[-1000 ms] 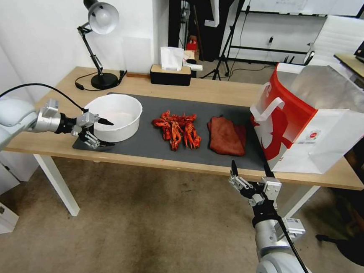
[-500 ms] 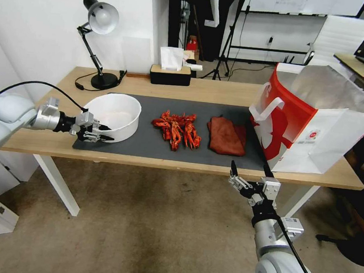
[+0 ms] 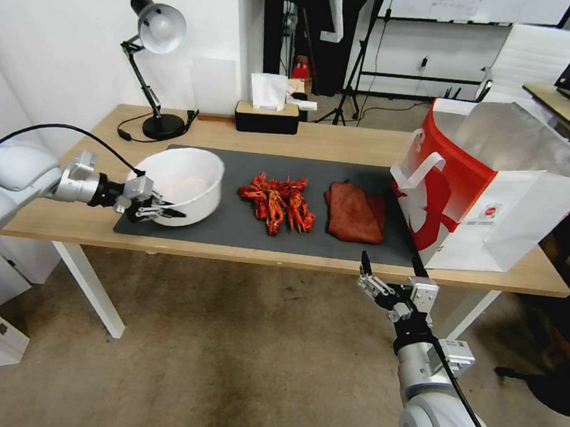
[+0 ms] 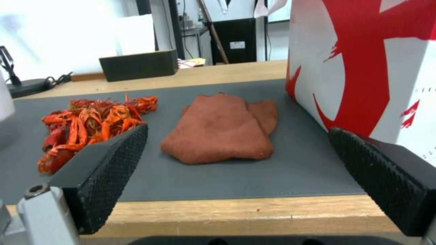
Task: Sweep shrimp from table into container with towel, then put container into takeout bag.
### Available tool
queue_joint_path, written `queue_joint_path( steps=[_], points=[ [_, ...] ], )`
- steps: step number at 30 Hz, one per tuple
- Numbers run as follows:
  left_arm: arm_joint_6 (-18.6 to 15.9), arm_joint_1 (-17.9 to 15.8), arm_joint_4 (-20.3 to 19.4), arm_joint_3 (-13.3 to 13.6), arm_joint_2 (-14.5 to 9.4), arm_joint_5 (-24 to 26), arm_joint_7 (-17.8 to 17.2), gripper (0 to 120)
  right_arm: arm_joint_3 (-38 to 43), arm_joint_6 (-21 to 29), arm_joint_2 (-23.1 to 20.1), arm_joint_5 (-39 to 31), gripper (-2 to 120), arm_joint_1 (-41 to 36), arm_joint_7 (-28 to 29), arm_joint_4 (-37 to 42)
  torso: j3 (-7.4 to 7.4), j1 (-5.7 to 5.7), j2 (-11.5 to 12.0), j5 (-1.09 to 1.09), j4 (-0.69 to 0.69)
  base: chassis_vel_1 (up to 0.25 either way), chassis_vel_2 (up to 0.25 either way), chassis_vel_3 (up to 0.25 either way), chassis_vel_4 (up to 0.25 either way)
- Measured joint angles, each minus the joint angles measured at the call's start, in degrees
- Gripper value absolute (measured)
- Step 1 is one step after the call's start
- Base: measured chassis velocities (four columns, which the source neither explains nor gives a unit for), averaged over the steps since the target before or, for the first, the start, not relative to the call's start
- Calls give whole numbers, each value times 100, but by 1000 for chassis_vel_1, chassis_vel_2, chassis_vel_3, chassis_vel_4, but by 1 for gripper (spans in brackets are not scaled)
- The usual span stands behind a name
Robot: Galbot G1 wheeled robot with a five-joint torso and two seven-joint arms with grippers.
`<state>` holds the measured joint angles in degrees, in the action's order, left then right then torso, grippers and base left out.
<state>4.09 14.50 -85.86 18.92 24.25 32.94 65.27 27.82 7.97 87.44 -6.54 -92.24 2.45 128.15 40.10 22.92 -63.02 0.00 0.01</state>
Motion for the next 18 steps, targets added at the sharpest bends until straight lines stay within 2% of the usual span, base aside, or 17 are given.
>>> queue_joint_path(
  steps=[1, 2, 5, 6, 9, 10, 12, 13, 15, 16, 18],
  points=[
    [6, 120, -288, -94, -60, -1, 3, 0, -3, 0, 1, 2, 100, 6, 0, -8, 0, 0, 0, 0, -1, 0, 0, 0, 0],
    [6, 120, -288, -94, -60, -1, 3, 0, -3, 0, 1, 2, 100, 6, 0, -8, 0, 0, 0, 0, -1, 0, 0, 0, 0],
    [16, 388, -1138, -181, -186, -5, 2, 0, -7, 0, 2, 5, 100, 24, 0, -22, 0, -1, -2, 2, 0, 0, 0, 0, 0],
    [16, 388, -1138, -181, -186, -5, 2, 0, -7, 0, 2, 5, 100, 24, 0, -22, 0, -1, -2, 2, 0, 0, 0, 0, 0],
    [61, 748, -1936, -199, -256, -83, 1, 0, -7, 0, 3, 7, 100, 27, 0, -31, 0, 0, -1, 1, 0, 0, 0, 0, 0],
    [61, 748, -1936, -199, -256, -83, 1, 0, -7, 0, 3, 7, 100, 27, 0, -31, 0, 0, -1, 1, 0, 0, 0, 0, 0],
    [67, 1072, -2399, -273, -278, -216, -2, 0, -6, 0, 3, 8, 100, 27, 0, -41, 0, 0, -1, 1, -1, 0, 0, 0, 0],
    [67, 1072, -2399, -273, -278, -216, -2, 0, -6, 0, 3, 8, 100, 27, 0, -41, 0, 0, -1, 1, -1, 0, 0, 0, 0],
    [67, 1424, -2834, -315, -329, -429, -7, 0, -6, 0, 11, 15, 100, 27, -1, -48, 0, 0, -1, 1, 0, 0, 0, 0, 0],
    [67, 1424, -2834, -315, -329, -429, -7, 0, -6, 0, 11, 15, 100, 27, -1, -48, 0, 0, -1, 1, 0, 0, 0, 0, 0],
    [68, 1755, -3141, -322, -386, -573, -9, 0, -9, 0, 21, 21, 100, 25, -2, -50, 0, 0, -1, 1, -1, 0, 0, 0, 0]
  ],
)
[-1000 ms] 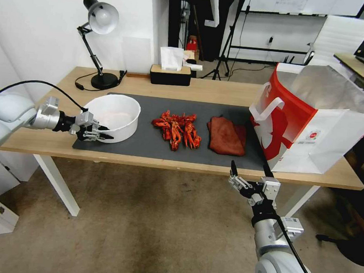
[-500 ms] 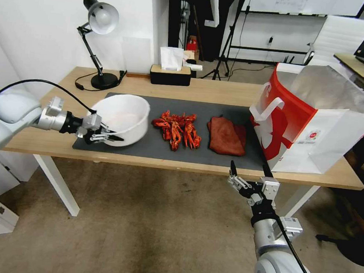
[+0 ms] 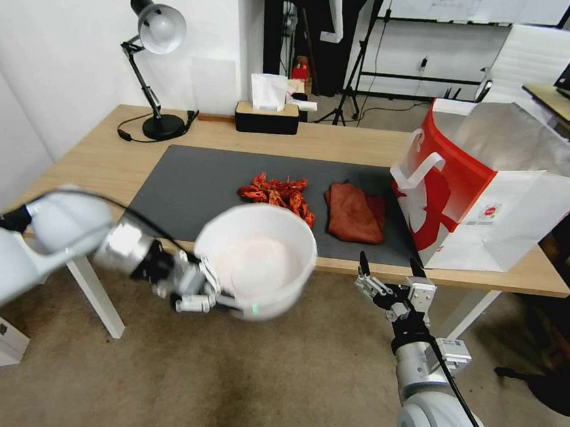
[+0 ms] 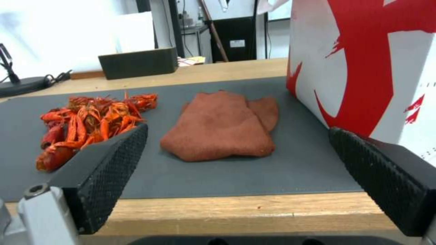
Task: Sweep shrimp from table into container with towel, then put container into takeout bag.
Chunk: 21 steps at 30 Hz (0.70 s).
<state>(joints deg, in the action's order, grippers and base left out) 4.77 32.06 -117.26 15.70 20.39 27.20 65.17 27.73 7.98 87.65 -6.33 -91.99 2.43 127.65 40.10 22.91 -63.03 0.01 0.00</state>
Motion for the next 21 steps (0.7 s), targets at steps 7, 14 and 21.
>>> queue_joint_path(
  steps=[7, 14, 21],
  points=[
    [186, 998, -161, -5, 66, -596, -4, 0, -12, 0, 11, 10, 100, -6, -6, -2, 0, -1, 0, 1, -1, 0, 0, 0, 0],
    [449, 993, 575, 272, 659, -995, 3, 0, -10, 4, 8, 15, 100, -23, -8, 1, 1, 0, 1, 0, 0, 0, 0, 0, 0],
    [609, 299, 1505, 789, 1153, -1159, -6, 0, 24, 10, -11, 16, 100, -44, -4, 23, 1, 0, 1, -1, 0, 0, 0, 0, 0]
  ],
)
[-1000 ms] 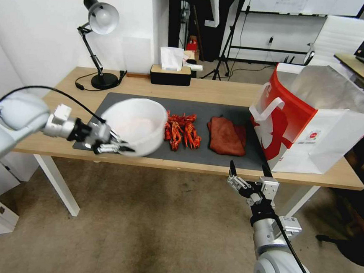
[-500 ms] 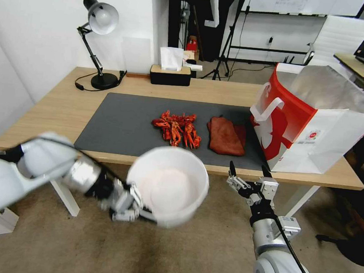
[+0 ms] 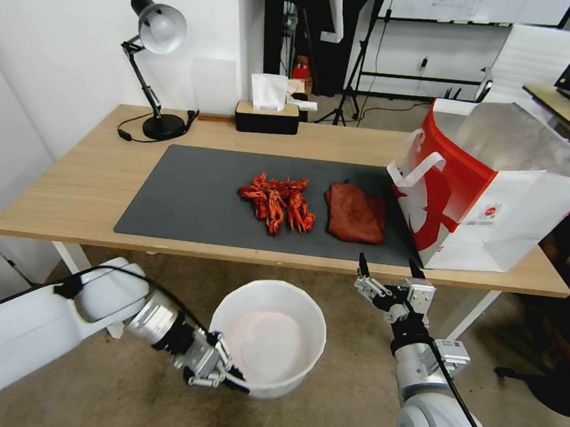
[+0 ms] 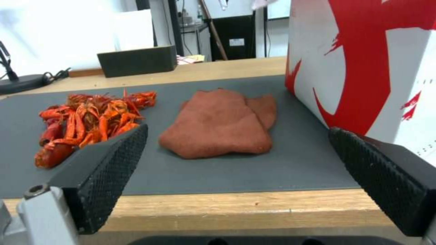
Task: Sweep shrimp from table into container with towel, then put container into takeout bag.
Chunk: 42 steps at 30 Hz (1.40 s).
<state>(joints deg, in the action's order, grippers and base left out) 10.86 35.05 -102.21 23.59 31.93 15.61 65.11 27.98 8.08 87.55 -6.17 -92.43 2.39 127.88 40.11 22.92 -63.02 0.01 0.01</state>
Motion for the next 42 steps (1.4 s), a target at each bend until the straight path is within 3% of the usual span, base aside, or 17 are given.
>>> queue_joint_path(
  steps=[4, 9, 16, 28, 33, 37, 42],
  points=[
    [23, -144, 239, 87, 99, -15, -12, 0, 4, 2, -5, 0, 100, 1, 5, 0, 0, 0, 0, 0, -1, 0, 0, 0, 0],
    [215, -480, 827, 165, 347, -194, -13, 0, 6, 18, -34, 0, 100, 15, 18, 1, 0, 0, 0, 0, -1, 0, 0, 0, 0],
    [321, -846, 1257, 216, 529, -316, -5, 0, -11, 26, -50, 0, 100, 53, 46, -30, 0, 0, 0, 0, 0, 0, 0, 0, 0],
    [317, -904, 1270, 221, 527, -344, 3, 0, -341, 511, -376, -81, 100, 817, 738, -275, 0, 0, 0, 0, -1, 0, 0, 0, 0],
    [281, -892, 1189, 193, 502, -345, 4, 0, -747, 1152, -797, -433, 100, 1651, 1380, -501, 0, 0, 0, 0, 0, 0, 0, 0, 0],
    [271, -879, 1169, 174, 485, -345, 3, 0, -925, 1361, -1018, -615, 100, 2006, 1620, -667, 0, 1, 0, -1, 0, 0, 0, 0, 0],
    [260, -867, 1154, 144, 476, -345, -1, 0, -1316, 1764, -1321, -1325, 100, 2822, 2255, -1147, 0, 0, 0, 0, -1, 0, 0, 0, 0]
  ],
)
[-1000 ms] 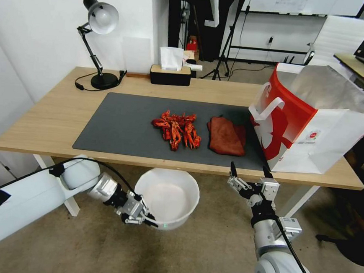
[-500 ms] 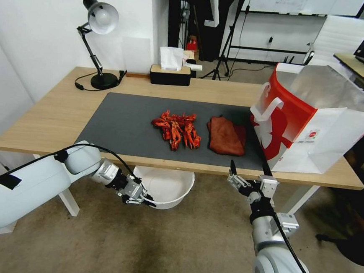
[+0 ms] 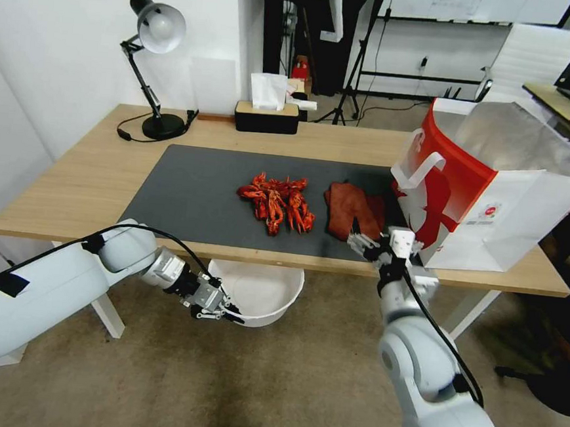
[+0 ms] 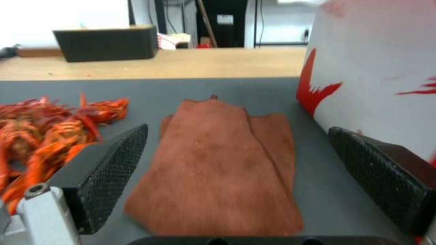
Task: Sweep shrimp from table into container with towel, then put container into takeout bag.
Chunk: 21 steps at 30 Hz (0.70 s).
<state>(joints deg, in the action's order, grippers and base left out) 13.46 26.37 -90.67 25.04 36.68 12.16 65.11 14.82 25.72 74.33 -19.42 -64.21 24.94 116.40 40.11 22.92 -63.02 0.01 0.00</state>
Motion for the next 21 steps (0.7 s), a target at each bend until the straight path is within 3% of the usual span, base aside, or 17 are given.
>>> queue_joint_path(
  steps=[15, 21],
  points=[
    [-8, 84, -28, -105, -55, -4, -2, 0, -710, 730, -245, -1315, 100, 1300, 835, -1057, 0, 0, -1, -1, 0, 0, 0, 0, 0],
    [-48, 72, -61, -132, -59, -1, -5, 0, -911, 981, -273, -1452, 100, 1627, 1002, -1240, 0, 0, -1, -1, 0, 0, 0, 0, 0]
  ],
)
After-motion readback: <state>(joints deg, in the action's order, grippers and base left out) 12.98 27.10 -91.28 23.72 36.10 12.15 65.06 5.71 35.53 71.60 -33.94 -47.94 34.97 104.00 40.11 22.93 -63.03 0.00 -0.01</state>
